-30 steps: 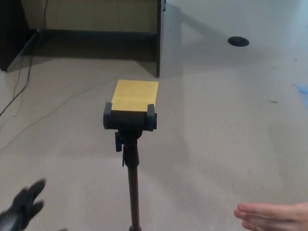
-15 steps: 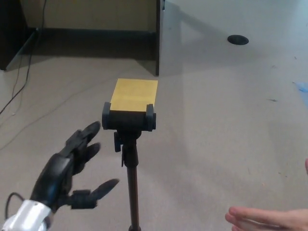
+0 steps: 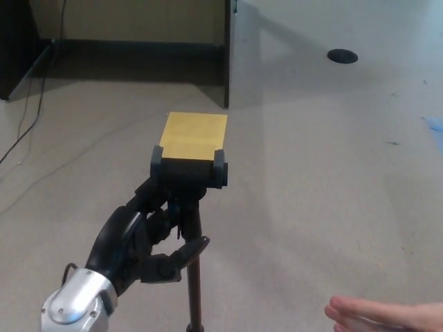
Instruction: There is a tripod standing in front of the robot and the robot extends its left arm to grab it. It lifts the tripod and passes it to a person.
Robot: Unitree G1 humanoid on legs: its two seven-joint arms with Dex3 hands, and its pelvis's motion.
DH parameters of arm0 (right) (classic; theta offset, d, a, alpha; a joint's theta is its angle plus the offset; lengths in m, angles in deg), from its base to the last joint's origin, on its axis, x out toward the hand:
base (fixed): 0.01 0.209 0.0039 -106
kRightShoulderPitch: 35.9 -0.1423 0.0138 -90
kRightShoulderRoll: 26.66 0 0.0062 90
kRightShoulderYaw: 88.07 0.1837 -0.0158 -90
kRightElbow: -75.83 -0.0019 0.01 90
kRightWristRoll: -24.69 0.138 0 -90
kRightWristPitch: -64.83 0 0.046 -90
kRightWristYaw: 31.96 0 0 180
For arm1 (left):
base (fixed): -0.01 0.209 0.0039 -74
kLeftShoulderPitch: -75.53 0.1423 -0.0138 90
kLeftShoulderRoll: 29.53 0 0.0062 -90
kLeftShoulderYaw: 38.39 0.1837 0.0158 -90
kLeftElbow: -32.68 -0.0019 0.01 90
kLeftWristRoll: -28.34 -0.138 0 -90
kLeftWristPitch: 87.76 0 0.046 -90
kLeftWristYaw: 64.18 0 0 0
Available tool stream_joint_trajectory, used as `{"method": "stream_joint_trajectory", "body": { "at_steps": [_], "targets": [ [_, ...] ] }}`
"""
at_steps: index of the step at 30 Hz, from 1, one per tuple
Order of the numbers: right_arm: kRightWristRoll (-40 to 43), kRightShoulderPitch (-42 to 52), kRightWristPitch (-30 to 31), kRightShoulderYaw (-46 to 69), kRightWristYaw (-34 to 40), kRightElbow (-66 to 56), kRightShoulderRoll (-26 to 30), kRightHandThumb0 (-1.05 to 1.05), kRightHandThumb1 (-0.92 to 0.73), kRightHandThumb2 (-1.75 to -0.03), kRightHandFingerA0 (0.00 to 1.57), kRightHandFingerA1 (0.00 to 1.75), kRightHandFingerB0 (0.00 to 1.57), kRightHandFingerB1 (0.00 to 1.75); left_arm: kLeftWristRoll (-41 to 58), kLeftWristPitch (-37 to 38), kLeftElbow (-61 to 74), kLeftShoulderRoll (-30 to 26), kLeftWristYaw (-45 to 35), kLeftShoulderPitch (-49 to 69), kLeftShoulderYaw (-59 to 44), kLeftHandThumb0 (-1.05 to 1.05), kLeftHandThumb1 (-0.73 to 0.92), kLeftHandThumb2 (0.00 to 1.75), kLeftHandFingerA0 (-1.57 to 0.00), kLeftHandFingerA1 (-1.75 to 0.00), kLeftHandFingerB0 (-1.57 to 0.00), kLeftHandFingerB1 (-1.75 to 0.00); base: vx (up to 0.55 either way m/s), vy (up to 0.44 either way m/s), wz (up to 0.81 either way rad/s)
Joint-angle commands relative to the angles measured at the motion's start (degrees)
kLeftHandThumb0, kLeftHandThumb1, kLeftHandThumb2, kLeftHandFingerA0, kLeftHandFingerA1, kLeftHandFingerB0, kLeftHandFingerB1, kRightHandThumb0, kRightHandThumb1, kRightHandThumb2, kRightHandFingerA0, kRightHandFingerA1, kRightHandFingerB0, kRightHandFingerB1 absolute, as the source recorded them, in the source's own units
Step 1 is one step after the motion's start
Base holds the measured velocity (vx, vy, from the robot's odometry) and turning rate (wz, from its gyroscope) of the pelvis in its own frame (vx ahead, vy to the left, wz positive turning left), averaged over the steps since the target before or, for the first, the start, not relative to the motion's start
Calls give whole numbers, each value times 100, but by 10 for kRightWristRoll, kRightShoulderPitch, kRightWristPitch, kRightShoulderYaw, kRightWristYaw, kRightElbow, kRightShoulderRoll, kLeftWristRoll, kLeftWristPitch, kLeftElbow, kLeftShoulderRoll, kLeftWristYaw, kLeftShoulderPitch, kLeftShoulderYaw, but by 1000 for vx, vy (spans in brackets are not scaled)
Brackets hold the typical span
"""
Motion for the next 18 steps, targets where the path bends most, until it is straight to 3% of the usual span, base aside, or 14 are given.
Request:
{"method": "stream_joint_trajectory", "body": {
  "at_steps": [1,7,8,12,13,14,15,16,17,18],
  "targets": [
    [-1,-1,-8,-1,-6,-4,5,-40,-67,-60,68,42,45,35,59,-109,12,10,-13,-8,-8,-63,38,79,-3,-37,-2,-17,0,0,0],
    [1,-7,1,1,-12,-11,5,-40,-66,-61,71,43,46,36,81,-134,-8,15,-18,-21,-26,-63,38,78,-3,-37,-1,-17,0,0,0],
    [2,-8,4,2,-13,-12,5,-40,-68,-60,71,45,47,36,84,-137,-12,15,-18,-23,-28,-61,48,56,-10,-33,0,-17,0,0,0],
    [3,-4,3,3,-14,-14,4,-40,-66,-60,71,43,46,36,85,-141,-32,17,-19,-27,-35,-68,38,70,-6,-41,-1,-15,0,0,0],
    [3,-4,4,3,-13,-13,4,-40,-68,-61,72,44,47,36,82,-144,-43,18,-12,-32,-37,-65,47,56,-16,-34,0,-19,0,0,0],
    [1,-4,4,2,-12,-14,4,-40,-68,-60,74,46,48,37,81,-140,-52,19,-13,-35,-38,-62,48,55,-15,-34,0,-20,0,0,0],
    [2,-4,7,3,-13,-16,4,-47,-56,-83,67,58,42,49,74,-135,-63,15,-16,-41,-35,-67,40,73,-8,-41,-3,-14,0,0,0],
    [4,-4,8,4,-14,-18,4,-41,-66,-60,73,44,47,36,68,-132,-70,13,-17,-45,-32,-63,38,79,-3,-42,-1,-18,0,0,0],
    [4,-3,8,4,-15,-18,4,-41,-66,-60,73,44,47,36,63,-128,-76,10,-18,-48,-29,-63,38,79,-3,-42,-1,-18,0,0,0],
    [-1,-1,7,0,-11,-22,5,-40,-68,-61,69,42,48,36,63,-128,-85,11,-19,-51,-30,-65,48,55,-11,-31,-1,-18,0,0,0]
  ]
}}
